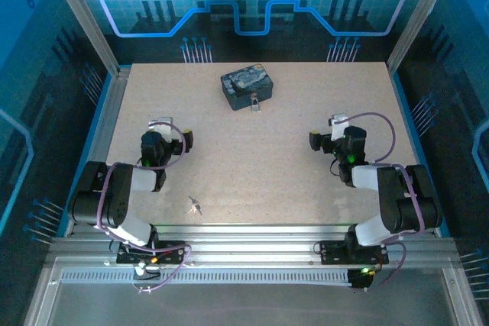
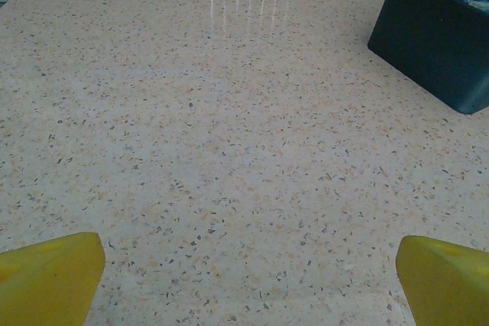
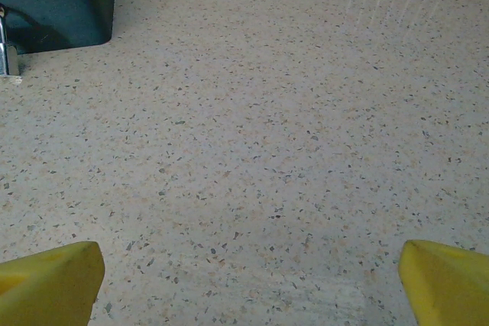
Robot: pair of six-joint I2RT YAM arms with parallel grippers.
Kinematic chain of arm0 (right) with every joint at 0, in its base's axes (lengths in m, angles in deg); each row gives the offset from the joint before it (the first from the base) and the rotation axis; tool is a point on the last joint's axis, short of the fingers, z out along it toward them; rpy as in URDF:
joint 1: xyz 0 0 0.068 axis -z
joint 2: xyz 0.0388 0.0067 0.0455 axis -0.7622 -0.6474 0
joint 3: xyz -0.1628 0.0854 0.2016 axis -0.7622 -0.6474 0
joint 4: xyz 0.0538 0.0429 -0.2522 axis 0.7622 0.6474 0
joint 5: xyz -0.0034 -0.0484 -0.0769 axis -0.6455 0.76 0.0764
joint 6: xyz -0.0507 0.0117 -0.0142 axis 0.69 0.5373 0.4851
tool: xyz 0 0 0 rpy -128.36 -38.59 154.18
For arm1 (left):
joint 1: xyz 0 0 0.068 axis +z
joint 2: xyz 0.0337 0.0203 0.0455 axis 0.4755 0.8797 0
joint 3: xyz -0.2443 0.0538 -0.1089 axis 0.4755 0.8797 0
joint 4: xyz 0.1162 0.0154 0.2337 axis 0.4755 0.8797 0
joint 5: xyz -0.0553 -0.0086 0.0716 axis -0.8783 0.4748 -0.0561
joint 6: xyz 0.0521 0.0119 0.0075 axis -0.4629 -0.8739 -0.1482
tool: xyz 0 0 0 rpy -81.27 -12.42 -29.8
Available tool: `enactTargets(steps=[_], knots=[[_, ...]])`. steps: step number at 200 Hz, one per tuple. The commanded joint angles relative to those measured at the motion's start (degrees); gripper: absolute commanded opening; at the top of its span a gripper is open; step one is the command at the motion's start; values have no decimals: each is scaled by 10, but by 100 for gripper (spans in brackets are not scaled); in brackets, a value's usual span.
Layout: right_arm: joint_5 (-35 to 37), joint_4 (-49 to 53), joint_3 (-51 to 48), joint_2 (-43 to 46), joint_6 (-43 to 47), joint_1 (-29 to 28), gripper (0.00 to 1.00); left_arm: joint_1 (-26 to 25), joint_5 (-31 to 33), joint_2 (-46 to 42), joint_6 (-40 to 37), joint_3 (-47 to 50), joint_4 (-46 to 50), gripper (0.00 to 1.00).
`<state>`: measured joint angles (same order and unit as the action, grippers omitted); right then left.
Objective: Unlock the padlock with the key
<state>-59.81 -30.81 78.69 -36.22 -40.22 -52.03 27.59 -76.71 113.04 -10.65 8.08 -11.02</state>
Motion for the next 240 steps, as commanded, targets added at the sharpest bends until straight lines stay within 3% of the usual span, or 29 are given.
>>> enactTargets(steps=[1, 35, 61, 69, 85, 117, 153, 240], knots=[[5, 37, 30, 13, 17, -15, 96, -5, 36, -20, 12, -23, 27, 99], [44, 238, 144, 15, 47, -70, 96, -14, 84, -79, 23, -117, 239, 99], [80, 391, 245, -16, 31, -120, 92, -9, 165, -77, 134, -215, 397, 99], [96, 426, 285, -26, 9, -135, 92, -5, 172, -69, 158, -244, 444, 99], [44, 484, 349, -42, -77, -137, 89, -4, 165, -57, 189, -290, 512, 99], [-8, 473, 418, -85, -237, -171, 86, -21, 167, -68, 242, -317, 569, 99], [-9, 498, 522, -190, -435, -188, 85, -58, 161, -71, 258, -348, 651, 99], [-21, 465, 667, -346, -548, -186, 80, -173, 154, -76, 281, -344, 713, 99]])
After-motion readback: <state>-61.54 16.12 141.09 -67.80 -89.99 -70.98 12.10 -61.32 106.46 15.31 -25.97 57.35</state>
